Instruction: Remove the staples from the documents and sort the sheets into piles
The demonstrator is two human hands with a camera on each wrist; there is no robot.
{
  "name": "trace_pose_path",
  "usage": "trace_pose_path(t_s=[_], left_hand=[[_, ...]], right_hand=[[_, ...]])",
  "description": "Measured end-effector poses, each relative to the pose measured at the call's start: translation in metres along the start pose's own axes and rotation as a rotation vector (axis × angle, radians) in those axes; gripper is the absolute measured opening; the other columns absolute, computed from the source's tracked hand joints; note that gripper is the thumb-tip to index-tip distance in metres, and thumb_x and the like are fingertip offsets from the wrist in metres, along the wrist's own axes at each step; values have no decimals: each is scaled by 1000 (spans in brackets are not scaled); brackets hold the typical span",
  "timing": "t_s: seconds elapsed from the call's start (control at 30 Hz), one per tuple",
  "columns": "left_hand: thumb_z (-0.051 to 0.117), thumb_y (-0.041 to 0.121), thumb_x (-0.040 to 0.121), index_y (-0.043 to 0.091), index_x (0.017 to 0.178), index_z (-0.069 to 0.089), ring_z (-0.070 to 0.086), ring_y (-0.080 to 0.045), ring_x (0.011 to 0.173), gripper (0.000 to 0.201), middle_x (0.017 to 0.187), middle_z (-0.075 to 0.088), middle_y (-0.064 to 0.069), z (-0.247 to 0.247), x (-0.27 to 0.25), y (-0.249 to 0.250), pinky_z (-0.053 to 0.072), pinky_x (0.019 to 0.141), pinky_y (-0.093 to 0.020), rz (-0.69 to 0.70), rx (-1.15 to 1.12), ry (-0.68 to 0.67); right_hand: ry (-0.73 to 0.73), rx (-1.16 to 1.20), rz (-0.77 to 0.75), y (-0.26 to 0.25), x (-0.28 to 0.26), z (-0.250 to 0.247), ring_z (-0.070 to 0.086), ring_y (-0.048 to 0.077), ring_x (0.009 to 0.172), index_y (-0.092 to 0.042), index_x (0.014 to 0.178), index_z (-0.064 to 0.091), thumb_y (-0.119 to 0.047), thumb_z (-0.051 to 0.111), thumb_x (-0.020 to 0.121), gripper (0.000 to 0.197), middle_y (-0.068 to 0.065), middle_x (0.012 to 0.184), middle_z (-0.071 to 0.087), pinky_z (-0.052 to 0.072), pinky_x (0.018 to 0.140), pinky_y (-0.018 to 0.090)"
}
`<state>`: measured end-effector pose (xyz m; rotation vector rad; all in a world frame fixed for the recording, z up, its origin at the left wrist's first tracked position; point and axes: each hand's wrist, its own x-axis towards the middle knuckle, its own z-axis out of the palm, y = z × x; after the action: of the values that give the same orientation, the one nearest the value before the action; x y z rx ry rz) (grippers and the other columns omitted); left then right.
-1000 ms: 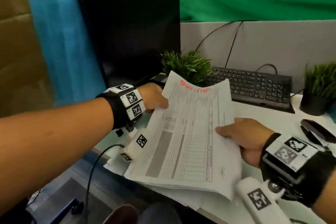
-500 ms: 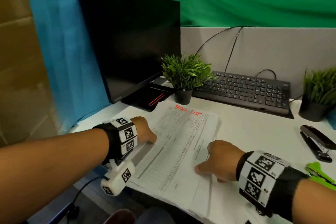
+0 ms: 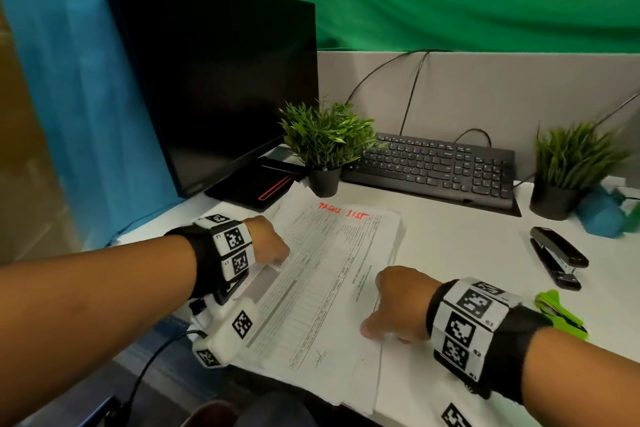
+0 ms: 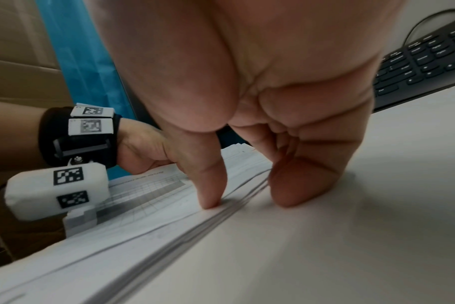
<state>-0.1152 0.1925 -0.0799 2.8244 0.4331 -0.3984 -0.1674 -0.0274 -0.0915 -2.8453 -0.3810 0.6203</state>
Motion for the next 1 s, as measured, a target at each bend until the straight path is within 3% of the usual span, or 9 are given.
trace_pose_path(t_s=[0.1,0.27,0.4,0.47,0.53,0.67,0.77,0.9,1.0], left_hand=[[66,31,95,1,133,56,55,-20,98,49,107,56,-8,-8,-1,0,44,63,-23,-21,22,-48],[63,22,96,1,135,59,57,-29,126,44,141,59,-15,-15,-1,-8,49,95,-33,-20,-75,-36],[67,16,90,9,120,59,63,-23,105,31,121,64,-9,-11,-3,-7,54,82,-31,82,-145,144],[67,14,89,14,104,60,62,-18,88,17,106,64,-5,-11,-7,-4,52,69,-28,182,-181,270],[70,11,87,16,92,58,59,-17,73,14,91,63,-4,-18,-15,-3,46,57,-27,276,-323,348],[73,9,90,16,102,63,74,-31,84,18,96,75,-11,-50,-41,-3,61,76,-47,416,-697,199],[62,5,96,13,118,65,75,-36,99,24,109,78,-11,-66,-53,8,57,90,-58,456,-890,-17],[58,6,98,13,105,71,74,-31,96,16,103,79,-8,-64,-59,44,59,89,-47,461,-960,97],[56,10,96,15,97,66,68,-19,80,12,90,71,-2,-62,-63,78,54,61,-24,512,-1021,352]], right_hand=[[10,-32,-27,0,-1,2,54,16,86,-16,93,48,-36,69,87,30,-7,80,46,38,56,18],[33,-23,-38,2,-1,3,52,16,91,-15,100,47,-38,69,88,33,-4,91,48,42,68,22],[-6,104,-11,9,1,2,58,16,78,-15,92,52,-39,72,85,32,-3,85,58,44,58,21],[-25,385,47,19,5,1,62,15,66,-16,83,56,-40,77,83,32,1,79,66,53,59,24],[-17,817,166,32,8,-1,68,20,77,-12,93,60,-39,83,78,39,9,91,67,61,68,31],[136,1395,204,59,12,-12,68,33,104,-7,119,64,-36,94,62,70,15,116,69,59,85,46],[259,1595,-33,66,1,-29,72,33,103,-9,120,67,-25,83,69,56,13,111,75,56,92,51],[626,1568,-282,62,-18,-72,74,34,97,-6,117,68,-3,70,86,30,15,108,75,57,89,56],[957,1299,-319,58,-35,-111,76,26,89,-13,101,73,-10,76,82,19,8,96,78,61,83,48]])
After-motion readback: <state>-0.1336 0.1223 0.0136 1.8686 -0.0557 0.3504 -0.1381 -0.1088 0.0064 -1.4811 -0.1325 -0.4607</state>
